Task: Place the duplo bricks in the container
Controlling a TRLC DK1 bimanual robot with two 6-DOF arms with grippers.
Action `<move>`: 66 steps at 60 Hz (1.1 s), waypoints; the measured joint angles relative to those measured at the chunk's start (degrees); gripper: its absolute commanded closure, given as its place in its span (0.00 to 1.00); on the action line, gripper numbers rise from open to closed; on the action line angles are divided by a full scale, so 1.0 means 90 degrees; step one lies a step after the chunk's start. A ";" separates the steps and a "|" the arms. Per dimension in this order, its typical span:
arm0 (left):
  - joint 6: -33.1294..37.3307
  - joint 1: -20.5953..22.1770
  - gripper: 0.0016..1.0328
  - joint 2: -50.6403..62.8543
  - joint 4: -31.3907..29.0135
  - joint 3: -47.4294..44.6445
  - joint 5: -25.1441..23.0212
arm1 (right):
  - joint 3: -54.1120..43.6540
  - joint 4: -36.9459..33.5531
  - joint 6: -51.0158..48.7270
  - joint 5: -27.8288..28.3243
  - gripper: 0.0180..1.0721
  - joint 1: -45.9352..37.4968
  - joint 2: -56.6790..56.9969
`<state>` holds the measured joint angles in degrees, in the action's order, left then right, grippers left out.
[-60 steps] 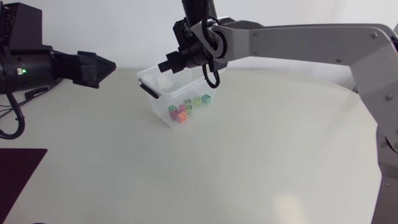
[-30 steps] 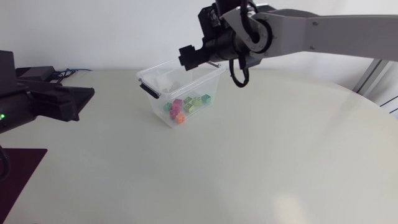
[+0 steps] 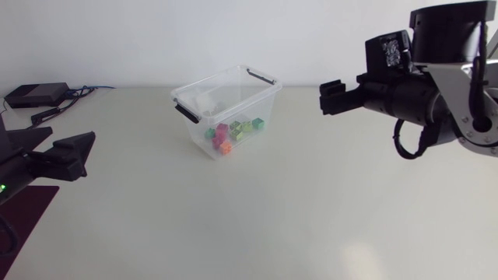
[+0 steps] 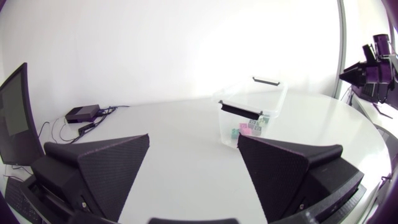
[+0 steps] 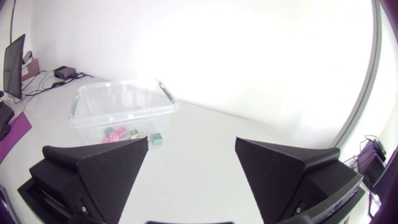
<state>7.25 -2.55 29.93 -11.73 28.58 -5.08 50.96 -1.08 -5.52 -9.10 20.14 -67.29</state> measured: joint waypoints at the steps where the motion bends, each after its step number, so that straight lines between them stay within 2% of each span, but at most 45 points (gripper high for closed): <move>1: 0.0019 -0.0022 0.04 -0.0022 0.0032 -0.0049 0.0000 | -0.0063 0.0007 -0.0022 -0.0007 0.04 -0.0024 0.0073; 23: 0.0255 -0.0250 0.04 -0.0529 0.1001 -0.0925 0.0121 | -0.1848 0.0493 -0.0330 -0.0022 0.04 -0.0651 0.1722; 51: 0.0685 -0.0408 0.04 -0.1452 0.1537 -0.1780 0.0219 | -0.3138 0.0804 -0.0583 -0.0044 0.04 -0.0920 0.2987; 66: 0.0755 -0.0408 0.04 -0.2324 0.1532 -0.2295 0.0272 | -0.3614 0.0903 -0.0729 -0.0148 0.04 -0.0933 0.3519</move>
<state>14.04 -6.22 9.02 2.07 7.92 -2.63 18.44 7.05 -12.08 -10.44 11.75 -35.62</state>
